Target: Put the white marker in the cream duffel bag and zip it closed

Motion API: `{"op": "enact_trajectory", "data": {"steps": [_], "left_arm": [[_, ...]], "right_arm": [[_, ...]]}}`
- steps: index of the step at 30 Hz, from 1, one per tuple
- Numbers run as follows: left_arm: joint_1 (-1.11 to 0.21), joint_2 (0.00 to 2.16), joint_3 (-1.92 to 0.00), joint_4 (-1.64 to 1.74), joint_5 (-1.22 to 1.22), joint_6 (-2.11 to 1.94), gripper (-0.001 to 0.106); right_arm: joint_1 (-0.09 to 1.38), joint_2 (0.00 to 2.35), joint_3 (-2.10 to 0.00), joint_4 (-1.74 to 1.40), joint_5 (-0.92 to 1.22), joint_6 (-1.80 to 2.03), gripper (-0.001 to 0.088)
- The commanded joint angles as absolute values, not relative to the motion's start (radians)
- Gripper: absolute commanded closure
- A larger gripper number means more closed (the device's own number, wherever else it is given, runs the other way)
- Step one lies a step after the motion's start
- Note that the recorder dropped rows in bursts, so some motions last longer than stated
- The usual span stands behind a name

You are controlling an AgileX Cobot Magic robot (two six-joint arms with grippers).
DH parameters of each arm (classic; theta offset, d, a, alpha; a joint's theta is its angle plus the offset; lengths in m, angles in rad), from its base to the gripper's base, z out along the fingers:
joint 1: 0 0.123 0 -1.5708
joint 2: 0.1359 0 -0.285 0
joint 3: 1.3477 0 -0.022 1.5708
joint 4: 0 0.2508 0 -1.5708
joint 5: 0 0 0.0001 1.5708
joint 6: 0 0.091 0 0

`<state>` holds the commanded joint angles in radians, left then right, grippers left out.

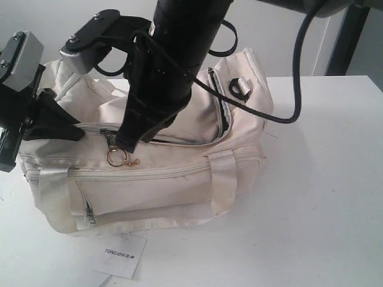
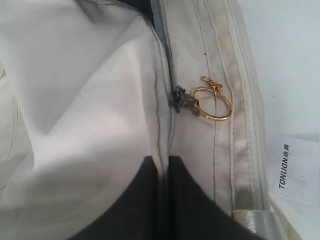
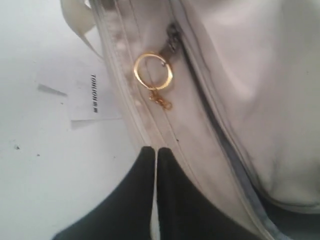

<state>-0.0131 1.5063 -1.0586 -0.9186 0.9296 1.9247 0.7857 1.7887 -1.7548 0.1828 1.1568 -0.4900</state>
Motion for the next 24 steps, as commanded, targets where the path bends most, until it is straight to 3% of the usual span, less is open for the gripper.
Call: {"op": "enact_trajectory", "data": {"steps": [5,7,14,19,24], "left_arm": [[-0.013,1.506,-1.059,-0.919,0.928,1.856,0.105],[-0.013,1.506,-1.059,-0.919,0.93,1.852,0.105],[-0.013,1.506,-1.059,-0.919,0.934,1.805,0.105],[-0.013,1.506,-1.059,-0.919,0.934,1.801,0.105],[-0.013,1.506,-1.059,-0.942,0.929,1.801,0.105]], "right_arm": [[0.744,1.789,-1.755,0.195,1.115,-0.398,0.0406],[0.715,1.781,-1.735,0.241,1.097,-0.352,0.0322],[0.675,1.724,-1.535,0.571,0.847,-0.343,0.031],[0.683,1.759,-1.473,0.679,0.817,-0.343,0.0307],[0.688,1.77,-1.425,0.674,0.787,-0.352,0.0228]]}}
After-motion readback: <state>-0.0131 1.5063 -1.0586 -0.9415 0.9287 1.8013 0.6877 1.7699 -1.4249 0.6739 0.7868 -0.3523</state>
